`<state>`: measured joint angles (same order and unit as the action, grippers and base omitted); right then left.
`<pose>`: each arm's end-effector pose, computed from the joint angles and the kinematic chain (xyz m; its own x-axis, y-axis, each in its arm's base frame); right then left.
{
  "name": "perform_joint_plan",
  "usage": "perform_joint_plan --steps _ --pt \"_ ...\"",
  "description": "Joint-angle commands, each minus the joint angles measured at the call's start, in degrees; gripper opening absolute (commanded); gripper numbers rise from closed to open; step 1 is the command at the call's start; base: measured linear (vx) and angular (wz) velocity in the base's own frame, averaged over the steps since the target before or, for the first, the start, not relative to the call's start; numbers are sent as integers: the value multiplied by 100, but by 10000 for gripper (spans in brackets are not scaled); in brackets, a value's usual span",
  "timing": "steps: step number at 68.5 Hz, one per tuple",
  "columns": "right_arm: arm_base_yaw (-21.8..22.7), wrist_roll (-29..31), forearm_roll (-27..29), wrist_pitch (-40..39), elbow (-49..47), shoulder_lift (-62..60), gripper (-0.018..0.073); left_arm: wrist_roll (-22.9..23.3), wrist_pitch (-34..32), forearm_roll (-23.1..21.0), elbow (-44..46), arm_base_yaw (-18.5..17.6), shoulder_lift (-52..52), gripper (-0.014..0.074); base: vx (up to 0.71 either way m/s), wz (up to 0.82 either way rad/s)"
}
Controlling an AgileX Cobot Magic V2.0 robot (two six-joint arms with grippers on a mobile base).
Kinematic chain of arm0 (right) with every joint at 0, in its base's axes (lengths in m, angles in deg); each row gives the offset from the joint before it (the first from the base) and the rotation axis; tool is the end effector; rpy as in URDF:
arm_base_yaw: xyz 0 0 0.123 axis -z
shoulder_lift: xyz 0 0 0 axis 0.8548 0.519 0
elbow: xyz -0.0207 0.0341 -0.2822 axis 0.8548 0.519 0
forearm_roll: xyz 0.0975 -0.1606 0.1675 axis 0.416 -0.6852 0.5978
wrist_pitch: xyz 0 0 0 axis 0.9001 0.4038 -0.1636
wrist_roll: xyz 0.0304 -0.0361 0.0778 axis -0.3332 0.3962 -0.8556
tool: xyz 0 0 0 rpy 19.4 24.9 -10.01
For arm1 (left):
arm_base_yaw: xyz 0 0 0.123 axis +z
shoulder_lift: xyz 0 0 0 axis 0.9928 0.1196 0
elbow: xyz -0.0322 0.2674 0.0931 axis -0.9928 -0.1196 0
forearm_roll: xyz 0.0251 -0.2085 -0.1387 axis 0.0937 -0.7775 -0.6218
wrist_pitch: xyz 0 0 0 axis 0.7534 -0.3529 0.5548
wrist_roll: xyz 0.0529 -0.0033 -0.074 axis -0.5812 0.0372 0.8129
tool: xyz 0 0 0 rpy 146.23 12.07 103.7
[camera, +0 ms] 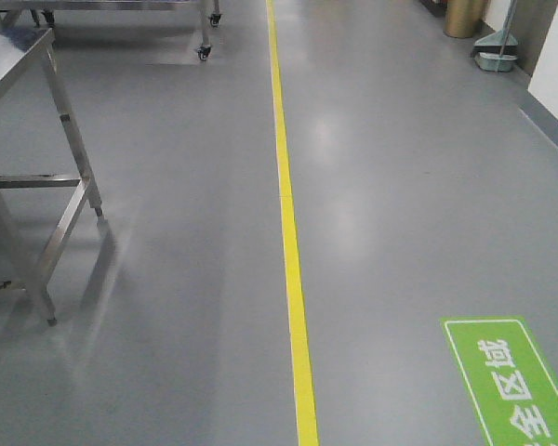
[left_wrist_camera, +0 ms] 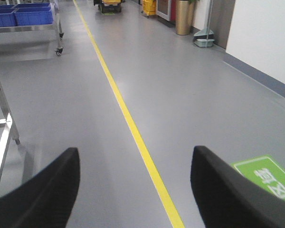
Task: Move and align brake pads A on conveyor
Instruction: 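Drive along the yellow floor line toward the steel table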
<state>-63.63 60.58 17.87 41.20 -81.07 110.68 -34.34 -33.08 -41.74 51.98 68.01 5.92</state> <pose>0.0848 0.0104 0.2951 -0.1913 -0.0299 -0.9811 -0.1206 0.9927 -0.0068 0.0737 -0.0180 0.2775 -0.2256 0.0383 -0.9735 0.2362 0.9716 -0.0166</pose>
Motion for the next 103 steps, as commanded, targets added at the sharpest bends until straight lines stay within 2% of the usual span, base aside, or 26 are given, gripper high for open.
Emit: perform_joint_plan --steps 1,103 --pt "24 42 -23 -426 -143 62 463 8 -396 -7 163 -27 63 489 66 11" --pt "24 42 -23 -429 -143 62 463 8 -396 -7 163 -27 63 489 60 2"
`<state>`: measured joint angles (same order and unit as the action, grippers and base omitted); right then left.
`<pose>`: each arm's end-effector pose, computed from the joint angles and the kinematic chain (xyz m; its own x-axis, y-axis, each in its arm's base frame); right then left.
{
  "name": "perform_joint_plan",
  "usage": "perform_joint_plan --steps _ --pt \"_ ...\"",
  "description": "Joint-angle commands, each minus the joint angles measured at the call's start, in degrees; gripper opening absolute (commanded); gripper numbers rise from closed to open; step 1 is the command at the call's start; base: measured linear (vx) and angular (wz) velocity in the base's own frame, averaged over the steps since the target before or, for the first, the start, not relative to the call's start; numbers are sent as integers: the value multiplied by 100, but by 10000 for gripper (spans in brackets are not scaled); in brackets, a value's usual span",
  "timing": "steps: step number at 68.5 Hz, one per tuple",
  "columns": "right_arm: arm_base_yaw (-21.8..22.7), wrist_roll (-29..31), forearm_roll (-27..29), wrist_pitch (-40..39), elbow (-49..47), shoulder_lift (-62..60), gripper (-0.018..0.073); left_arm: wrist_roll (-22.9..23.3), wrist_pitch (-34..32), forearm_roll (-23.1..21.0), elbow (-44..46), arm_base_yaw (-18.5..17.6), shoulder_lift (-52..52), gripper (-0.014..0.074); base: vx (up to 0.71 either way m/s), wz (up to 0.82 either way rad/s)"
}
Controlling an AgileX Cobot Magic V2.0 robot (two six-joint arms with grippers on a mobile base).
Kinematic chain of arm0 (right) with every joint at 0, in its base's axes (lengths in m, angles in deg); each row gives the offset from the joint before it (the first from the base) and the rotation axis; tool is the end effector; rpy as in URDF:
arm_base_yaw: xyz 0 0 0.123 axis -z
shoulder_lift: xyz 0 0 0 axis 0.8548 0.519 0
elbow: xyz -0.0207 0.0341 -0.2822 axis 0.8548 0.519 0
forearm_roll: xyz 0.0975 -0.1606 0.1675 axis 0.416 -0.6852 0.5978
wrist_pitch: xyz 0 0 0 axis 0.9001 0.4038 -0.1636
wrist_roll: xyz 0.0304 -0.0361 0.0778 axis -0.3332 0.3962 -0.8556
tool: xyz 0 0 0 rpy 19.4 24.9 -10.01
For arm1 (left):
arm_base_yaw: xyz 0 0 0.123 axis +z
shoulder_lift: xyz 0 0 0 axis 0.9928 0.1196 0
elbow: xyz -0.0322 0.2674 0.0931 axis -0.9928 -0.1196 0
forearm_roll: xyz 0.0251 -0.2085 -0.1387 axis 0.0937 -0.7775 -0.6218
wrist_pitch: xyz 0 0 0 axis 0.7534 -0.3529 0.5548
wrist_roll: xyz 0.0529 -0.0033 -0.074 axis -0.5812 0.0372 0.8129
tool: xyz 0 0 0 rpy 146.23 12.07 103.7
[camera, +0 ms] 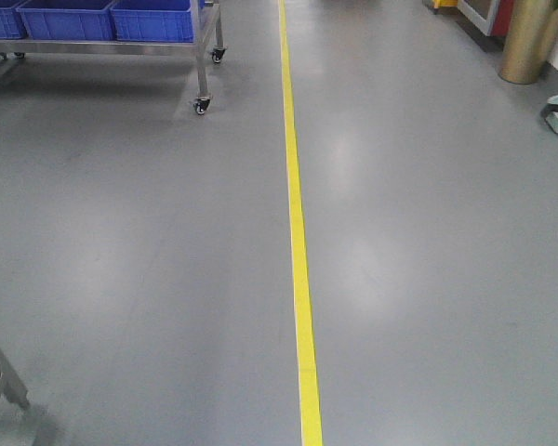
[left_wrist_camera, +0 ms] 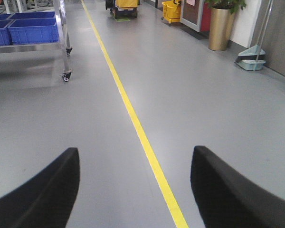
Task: Move and align brake pads A on conveyor
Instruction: 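Drive along the yellow floor line toward the steel table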
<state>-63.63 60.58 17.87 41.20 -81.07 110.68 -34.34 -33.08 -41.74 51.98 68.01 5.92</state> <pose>0.0848 0.0104 0.2951 -0.1913 -0.0299 -0.9811 -0.1206 0.9927 -0.0068 0.0737 -0.0180 0.2775 -0.2256 0.0383 -0.9735 0.2362 0.9716 -0.0166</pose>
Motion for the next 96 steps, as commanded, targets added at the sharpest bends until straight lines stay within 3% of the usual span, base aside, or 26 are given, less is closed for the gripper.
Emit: perform_joint_plan --steps 1,54,96 --pt "24 42 -23 -429 -143 62 463 8 -396 -7 163 -27 63 489 57 8" --pt "24 42 -23 -429 -143 62 463 8 -396 -7 163 -27 63 489 50 8" --pt "24 42 -23 -429 -143 62 463 8 -396 -7 163 -27 63 489 33 82"
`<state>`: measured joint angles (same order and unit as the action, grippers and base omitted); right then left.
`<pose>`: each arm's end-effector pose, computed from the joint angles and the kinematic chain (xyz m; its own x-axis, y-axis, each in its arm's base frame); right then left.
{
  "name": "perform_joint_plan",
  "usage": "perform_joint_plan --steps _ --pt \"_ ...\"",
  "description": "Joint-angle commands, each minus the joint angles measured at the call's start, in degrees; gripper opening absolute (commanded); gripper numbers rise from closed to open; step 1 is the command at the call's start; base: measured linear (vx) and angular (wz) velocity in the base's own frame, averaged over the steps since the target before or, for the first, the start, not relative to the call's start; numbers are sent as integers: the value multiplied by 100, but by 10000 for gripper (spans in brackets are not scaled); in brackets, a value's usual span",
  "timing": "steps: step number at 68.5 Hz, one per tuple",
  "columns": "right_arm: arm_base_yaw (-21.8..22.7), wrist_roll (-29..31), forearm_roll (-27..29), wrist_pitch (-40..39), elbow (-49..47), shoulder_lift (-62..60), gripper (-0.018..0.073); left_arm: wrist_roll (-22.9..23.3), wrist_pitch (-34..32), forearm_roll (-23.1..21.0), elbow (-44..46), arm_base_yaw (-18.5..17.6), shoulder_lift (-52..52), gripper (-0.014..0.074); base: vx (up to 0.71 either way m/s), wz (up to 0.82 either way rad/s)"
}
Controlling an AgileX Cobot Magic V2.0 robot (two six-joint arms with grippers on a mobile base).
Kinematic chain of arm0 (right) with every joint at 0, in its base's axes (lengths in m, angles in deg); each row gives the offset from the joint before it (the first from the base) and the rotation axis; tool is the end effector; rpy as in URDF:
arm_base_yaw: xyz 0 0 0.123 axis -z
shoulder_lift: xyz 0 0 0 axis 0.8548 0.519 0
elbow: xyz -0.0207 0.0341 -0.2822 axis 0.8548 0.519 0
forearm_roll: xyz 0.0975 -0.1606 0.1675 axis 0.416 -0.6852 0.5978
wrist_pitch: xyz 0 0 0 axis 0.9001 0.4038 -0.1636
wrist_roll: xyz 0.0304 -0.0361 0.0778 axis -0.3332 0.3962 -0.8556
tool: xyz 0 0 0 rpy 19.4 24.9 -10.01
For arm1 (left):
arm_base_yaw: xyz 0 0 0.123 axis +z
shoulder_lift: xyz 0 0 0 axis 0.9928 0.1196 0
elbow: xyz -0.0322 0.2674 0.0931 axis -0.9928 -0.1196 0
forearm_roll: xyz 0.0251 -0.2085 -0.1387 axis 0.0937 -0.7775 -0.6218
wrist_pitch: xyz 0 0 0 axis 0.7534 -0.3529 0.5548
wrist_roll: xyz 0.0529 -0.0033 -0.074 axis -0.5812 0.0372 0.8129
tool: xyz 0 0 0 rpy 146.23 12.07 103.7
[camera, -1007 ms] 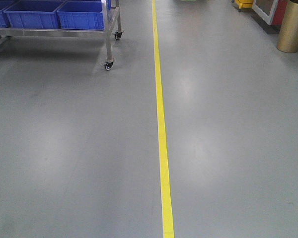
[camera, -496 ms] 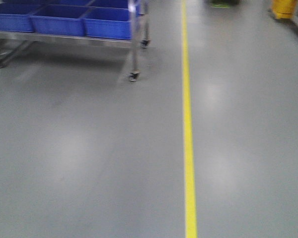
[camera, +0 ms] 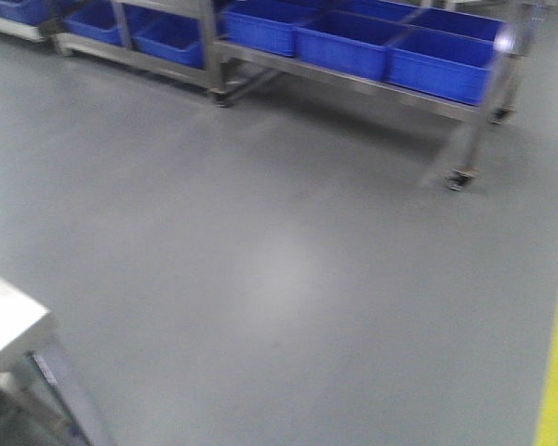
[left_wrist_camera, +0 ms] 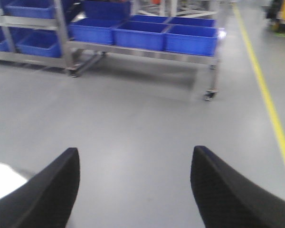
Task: Move and align brake pads A on conveyor
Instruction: 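Drive along the yellow floor line toward the steel table, then stop at the steel table facing the two brake pads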
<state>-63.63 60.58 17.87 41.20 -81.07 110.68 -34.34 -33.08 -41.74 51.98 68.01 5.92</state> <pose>0.0848 0.0104 0.2951 -0.1913 -0.0299 -0.9811 -0.1206 0.9927 -0.0068 0.0737 -0.0180 0.2775 -0.2256 0.0383 -0.9735 0.2362 0.9716 -0.0166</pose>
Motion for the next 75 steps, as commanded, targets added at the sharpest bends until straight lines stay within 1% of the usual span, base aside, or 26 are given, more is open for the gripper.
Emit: perform_joint_plan --steps 1,55,75 --pt "24 42 -23 -429 -143 62 463 8 -396 -7 163 -27 63 489 24 87" --pt "24 42 -23 -429 -143 62 463 8 -396 -7 163 -27 63 489 19 80" --pt "24 42 -23 -429 -143 62 463 8 -396 -7 163 -27 63 489 14 69"
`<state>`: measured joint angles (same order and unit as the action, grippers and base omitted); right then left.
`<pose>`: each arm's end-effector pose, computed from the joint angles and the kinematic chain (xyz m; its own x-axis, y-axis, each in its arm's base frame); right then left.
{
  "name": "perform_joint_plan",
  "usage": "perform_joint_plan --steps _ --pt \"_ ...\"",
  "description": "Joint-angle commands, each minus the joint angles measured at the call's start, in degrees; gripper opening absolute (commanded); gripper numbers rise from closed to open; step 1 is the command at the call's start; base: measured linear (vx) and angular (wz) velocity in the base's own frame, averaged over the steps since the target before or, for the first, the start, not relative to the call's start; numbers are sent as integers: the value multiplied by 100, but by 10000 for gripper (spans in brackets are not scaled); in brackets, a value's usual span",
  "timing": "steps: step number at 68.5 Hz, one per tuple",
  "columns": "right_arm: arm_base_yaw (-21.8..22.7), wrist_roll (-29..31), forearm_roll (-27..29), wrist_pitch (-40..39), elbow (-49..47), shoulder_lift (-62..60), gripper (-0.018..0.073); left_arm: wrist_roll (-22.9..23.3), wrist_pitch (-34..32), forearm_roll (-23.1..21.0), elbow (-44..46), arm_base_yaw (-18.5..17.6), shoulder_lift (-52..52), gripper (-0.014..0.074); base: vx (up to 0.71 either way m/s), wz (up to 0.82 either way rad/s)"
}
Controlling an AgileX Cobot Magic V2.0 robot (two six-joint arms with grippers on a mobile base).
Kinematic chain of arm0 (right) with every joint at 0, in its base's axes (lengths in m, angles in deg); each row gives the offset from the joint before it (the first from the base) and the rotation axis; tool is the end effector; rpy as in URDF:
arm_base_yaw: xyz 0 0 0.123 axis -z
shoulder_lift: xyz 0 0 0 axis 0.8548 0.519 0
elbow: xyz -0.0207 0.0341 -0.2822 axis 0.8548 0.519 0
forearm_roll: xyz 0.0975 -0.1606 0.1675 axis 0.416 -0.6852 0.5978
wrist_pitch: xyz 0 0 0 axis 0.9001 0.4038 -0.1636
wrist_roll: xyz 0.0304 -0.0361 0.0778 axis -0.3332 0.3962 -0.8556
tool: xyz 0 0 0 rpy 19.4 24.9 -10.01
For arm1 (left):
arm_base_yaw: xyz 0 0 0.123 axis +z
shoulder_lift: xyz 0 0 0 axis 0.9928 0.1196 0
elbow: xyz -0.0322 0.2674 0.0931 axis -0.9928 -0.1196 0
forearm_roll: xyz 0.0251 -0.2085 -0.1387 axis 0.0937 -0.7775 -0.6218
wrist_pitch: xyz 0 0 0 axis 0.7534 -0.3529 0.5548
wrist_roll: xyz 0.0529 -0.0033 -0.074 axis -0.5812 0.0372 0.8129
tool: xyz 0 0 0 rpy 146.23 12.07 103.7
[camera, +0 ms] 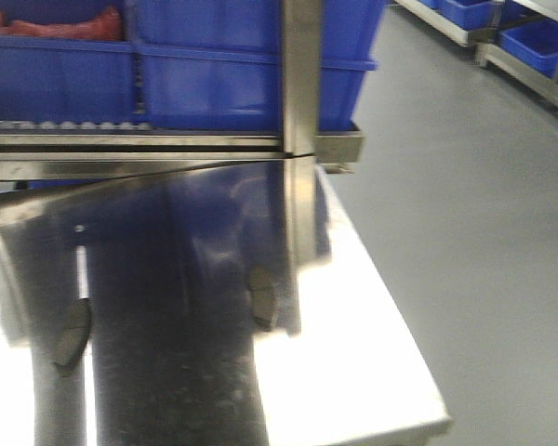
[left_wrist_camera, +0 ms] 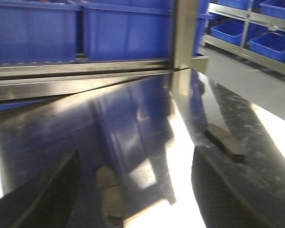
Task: Move and align brake pads A on conveyor
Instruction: 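Stop at the steel table facing the two brake pads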
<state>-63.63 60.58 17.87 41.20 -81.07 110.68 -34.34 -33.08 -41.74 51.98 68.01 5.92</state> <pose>0.0848 0.0104 0.2951 -0.1913 -0.0299 -0.9811 -0.1206 0.9927 -0.0068 0.0737 -0.0180 0.2775 -0.2256 0.0383 -0.9735 0.2362 0.9716 -0.0166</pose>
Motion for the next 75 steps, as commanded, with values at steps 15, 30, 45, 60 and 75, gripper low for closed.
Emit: perform_joint_plan --steps 15,30,45,60,75 --pt "24 42 -23 -429 -143 62 463 8 -396 -7 163 -27 63 489 10 40" --pt "24 42 -23 -429 -143 62 463 8 -396 -7 163 -27 63 489 5 19" --pt "24 42 -23 -429 -143 62 463 8 -396 -7 163 -27 63 489 2 9" --pt "24 42 -23 -429 -143 62 463 8 -396 -7 163 -27 63 489 1 8" --pt "24 42 -23 -429 -143 62 463 8 -396 -7 163 -27 63 489 1 4"
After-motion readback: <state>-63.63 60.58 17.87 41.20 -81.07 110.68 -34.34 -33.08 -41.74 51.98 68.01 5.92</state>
